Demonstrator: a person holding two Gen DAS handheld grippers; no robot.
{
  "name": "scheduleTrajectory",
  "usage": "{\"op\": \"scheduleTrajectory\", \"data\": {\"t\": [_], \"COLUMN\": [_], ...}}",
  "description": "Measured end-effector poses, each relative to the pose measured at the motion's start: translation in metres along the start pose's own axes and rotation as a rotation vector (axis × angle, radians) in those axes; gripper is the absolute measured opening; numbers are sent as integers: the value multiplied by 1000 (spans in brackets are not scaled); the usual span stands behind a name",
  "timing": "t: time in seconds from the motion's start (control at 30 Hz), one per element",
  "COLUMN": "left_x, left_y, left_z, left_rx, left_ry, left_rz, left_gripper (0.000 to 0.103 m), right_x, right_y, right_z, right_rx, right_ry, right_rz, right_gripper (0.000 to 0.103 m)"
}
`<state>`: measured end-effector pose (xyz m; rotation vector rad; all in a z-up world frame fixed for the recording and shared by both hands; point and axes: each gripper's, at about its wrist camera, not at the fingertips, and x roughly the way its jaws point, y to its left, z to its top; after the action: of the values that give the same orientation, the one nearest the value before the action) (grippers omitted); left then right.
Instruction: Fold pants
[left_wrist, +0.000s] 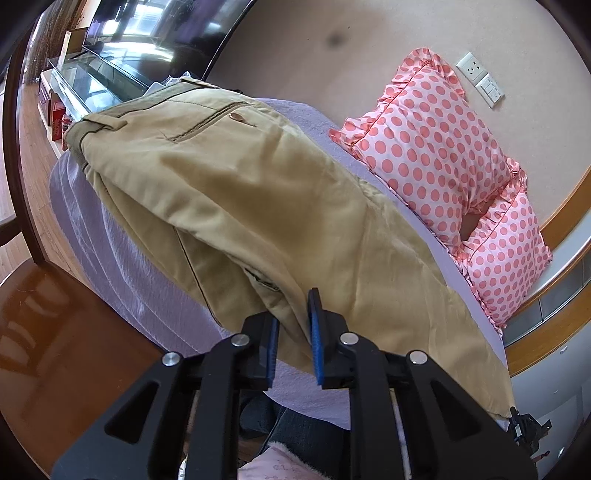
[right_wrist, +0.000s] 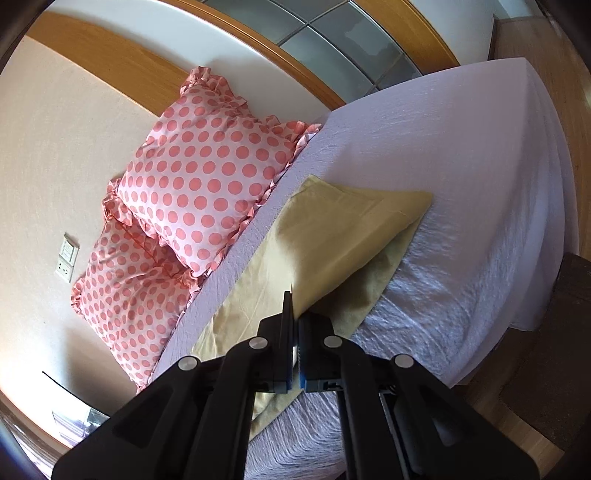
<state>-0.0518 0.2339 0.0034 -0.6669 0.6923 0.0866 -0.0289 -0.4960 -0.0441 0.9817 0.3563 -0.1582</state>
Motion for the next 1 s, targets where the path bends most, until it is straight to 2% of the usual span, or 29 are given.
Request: {"op": "scheduleTrajectory", "data": {"t": [0.03, 0.07, 0.13, 0.17, 0.2, 0.33, 0.43, 0.5, 0.63, 0.73, 0.77, 0.83, 0.9, 1.0], "left_x": [-1, -2, -6, -9, -13, -27, -28, -26, -27, -32, -34, -37, -38, -37], "left_y": [0, 0, 3, 6, 8, 25, 36, 42, 53, 57, 58, 59, 58, 52], "left_z": [0, -1, -2, -2, -2, 2, 3, 2, -1, -5, -7, -12, -18, -26], "left_rx": [2, 2, 1, 0, -4, -55, -96, -111, -127, -129, -126, -109, -87, -42], "left_ry": [-1, -3, -17, -29, -46, -112, -123, -115, -126, -151, -160, -166, -166, -156], "left_rz": [5, 4, 7, 10, 23, 47, 64, 67, 62, 26, 17, 1, -20, -73], "left_gripper": [18, 21, 26, 29, 33, 40, 43, 44, 55, 62, 67, 73, 77, 84], "right_x": [-2, -5, -15, -20, -22, -13, 0, 10, 17, 24, 26, 30, 33, 39], "right_y": [0, 0, 1, 1, 0, -1, 6, 10, 33, 85, 110, 156, 204, 252], "right_z": [-1, -1, 0, 1, 3, 4, -4, -9, -5, -8, -15, -38, -79, -156], "right_rx": [-3, -8, -19, -22, -24, -38, -68, -90, -157, -262, -324, -435, -565, -761], "right_ry": [-3, -13, -67, -102, -122, -92, -41, -14, -56, -54, -40, 15, 114, 320], "right_rz": [-16, -47, -121, -144, -154, -148, -103, -77, -17, 98, 150, 269, 405, 552], "right_gripper": [2, 10, 37, 58, 59, 57, 36, 8, 6, 6, 6, 6, 6, 6]}}
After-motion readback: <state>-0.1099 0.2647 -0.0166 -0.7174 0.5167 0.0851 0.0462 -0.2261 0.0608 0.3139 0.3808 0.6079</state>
